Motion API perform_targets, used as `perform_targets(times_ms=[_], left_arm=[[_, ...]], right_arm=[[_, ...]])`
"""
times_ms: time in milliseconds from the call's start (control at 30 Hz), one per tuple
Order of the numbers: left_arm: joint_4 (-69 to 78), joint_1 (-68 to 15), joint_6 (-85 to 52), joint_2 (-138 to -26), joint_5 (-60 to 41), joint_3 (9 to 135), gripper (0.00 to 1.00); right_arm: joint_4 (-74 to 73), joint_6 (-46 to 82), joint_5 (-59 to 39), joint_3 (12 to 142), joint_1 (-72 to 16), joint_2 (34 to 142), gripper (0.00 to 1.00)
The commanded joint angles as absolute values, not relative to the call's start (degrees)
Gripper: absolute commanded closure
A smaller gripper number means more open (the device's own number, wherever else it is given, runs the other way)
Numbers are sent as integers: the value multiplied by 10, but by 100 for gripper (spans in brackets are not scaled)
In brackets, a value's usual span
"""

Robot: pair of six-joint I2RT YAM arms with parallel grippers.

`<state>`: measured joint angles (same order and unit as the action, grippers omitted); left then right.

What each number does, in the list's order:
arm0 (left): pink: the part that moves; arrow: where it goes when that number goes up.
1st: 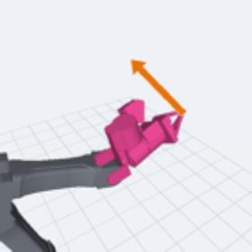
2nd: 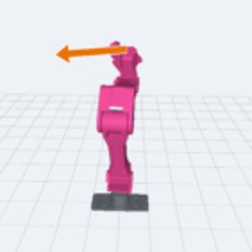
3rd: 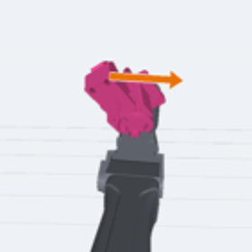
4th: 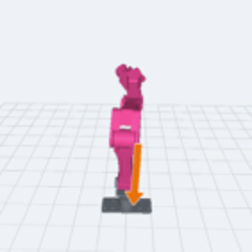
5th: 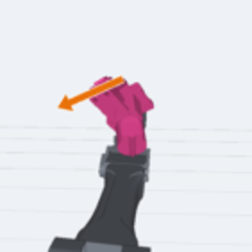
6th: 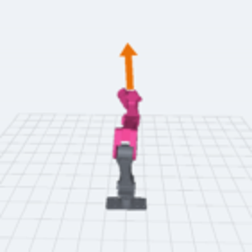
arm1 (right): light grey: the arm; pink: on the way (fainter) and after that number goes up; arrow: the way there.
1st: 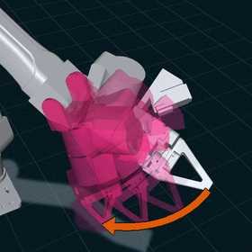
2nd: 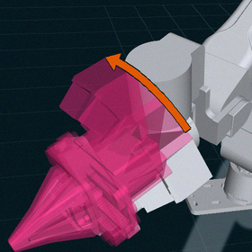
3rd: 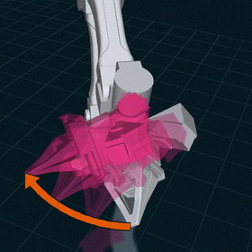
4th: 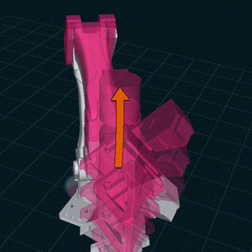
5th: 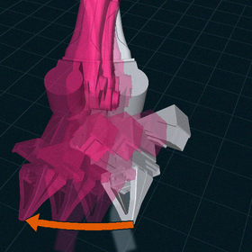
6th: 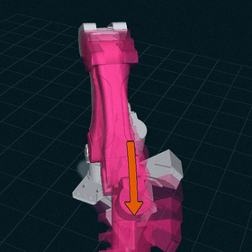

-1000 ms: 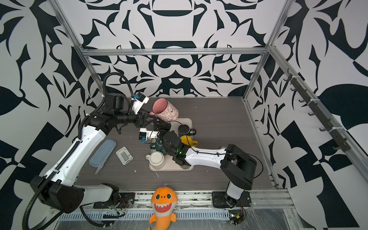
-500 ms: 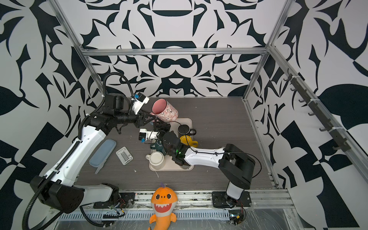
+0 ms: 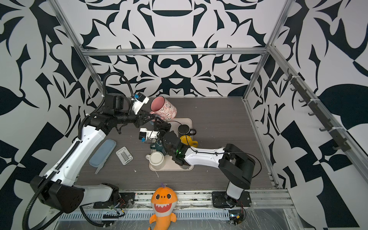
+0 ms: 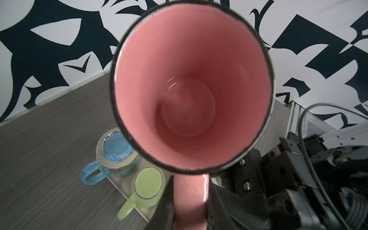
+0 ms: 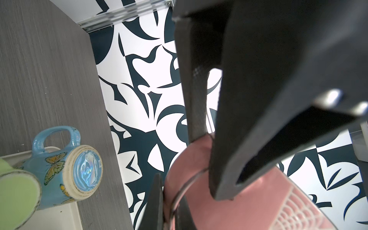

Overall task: Turn the mug right side up
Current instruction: 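Grasp the pink mug's handle with the left gripper beside the right gripper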

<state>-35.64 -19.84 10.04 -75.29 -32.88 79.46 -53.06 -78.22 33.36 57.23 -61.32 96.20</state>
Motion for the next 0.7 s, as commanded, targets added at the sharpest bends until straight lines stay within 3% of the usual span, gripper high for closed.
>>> perform_targets(times_ms=[0, 167, 667], left_arm=[[-365, -208, 69, -756, -326, 796, 100], [-339, -209, 47, -747, -290, 788, 100], [-275, -209, 21, -712, -179, 768, 100]], right_arm=[[-649, -802, 334, 599, -618, 950, 100], [-676, -823, 350, 601, -618, 963, 99], [-727, -835, 385, 580, -619, 964, 51]])
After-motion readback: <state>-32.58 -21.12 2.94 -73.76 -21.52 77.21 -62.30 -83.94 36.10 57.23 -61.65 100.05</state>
